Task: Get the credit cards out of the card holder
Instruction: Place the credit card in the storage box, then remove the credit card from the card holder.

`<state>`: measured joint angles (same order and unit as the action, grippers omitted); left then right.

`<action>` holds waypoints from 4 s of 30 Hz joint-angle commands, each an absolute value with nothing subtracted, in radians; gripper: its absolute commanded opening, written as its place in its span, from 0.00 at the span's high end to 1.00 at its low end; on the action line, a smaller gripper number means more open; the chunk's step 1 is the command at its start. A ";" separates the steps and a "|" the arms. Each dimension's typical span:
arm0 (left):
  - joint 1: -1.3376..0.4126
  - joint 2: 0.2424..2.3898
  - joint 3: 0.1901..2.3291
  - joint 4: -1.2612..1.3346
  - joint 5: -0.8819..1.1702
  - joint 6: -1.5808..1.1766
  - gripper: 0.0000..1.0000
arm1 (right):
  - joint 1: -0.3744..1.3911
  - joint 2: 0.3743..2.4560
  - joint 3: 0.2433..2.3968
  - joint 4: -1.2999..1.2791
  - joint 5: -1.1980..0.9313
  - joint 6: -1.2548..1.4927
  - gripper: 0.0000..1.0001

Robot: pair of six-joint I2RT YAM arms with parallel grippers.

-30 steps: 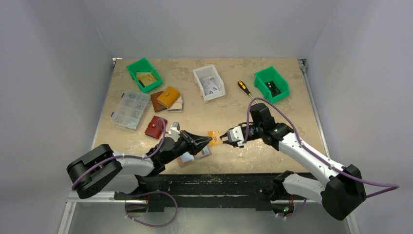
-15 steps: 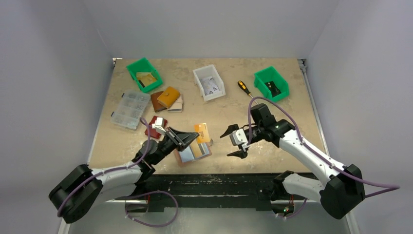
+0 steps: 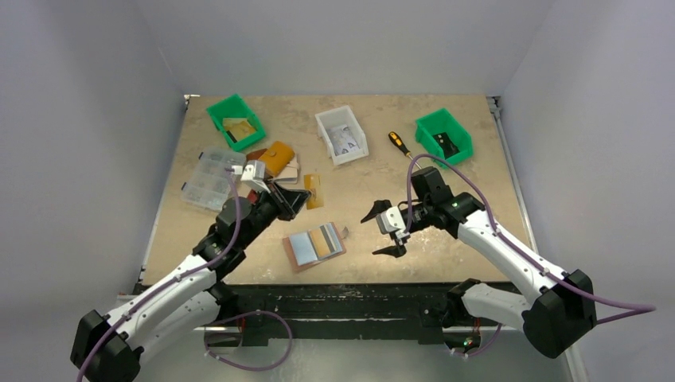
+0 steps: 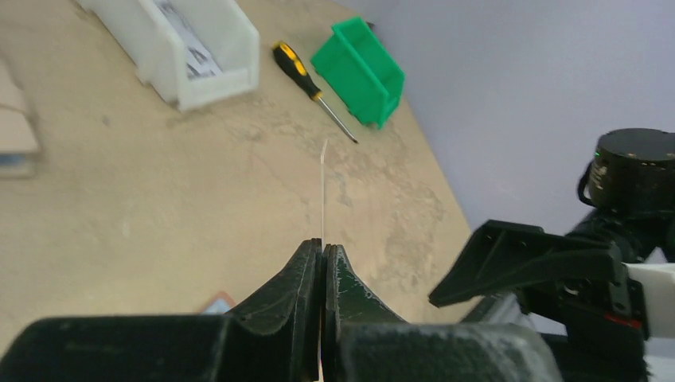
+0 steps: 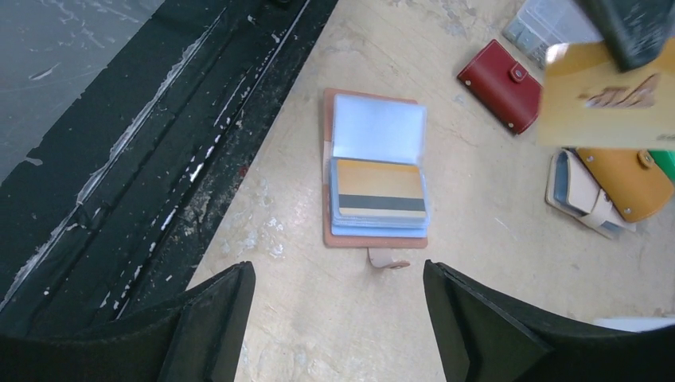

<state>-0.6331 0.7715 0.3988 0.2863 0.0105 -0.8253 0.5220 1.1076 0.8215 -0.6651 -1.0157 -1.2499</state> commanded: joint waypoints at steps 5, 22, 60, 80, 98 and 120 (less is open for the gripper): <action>-0.601 0.773 0.563 0.070 -0.239 -0.417 1.00 | 0.515 1.097 0.856 -0.663 -1.029 -1.227 0.13; -0.008 1.328 0.884 0.219 0.396 -0.378 1.00 | 0.514 1.084 0.845 -0.661 -1.040 -1.235 0.10; 0.238 2.287 1.795 -0.122 0.416 -0.657 0.98 | 0.516 1.173 0.861 -0.740 -1.065 -1.327 0.08; 0.237 1.985 1.786 -0.247 0.218 -0.511 0.76 | 0.515 1.163 0.856 -0.739 -1.042 -1.330 0.08; 0.265 1.159 0.803 0.117 0.491 -0.764 0.00 | 0.357 1.137 0.857 -0.752 -1.031 -1.325 0.06; -0.097 0.954 0.639 -0.210 0.540 -0.525 0.05 | 0.198 0.989 0.788 -0.579 -0.956 -0.968 0.01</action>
<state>-0.0895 0.9730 0.6609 -0.1535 0.5274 -0.6014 0.2340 0.9920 0.8013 -0.6567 -0.9516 -1.0912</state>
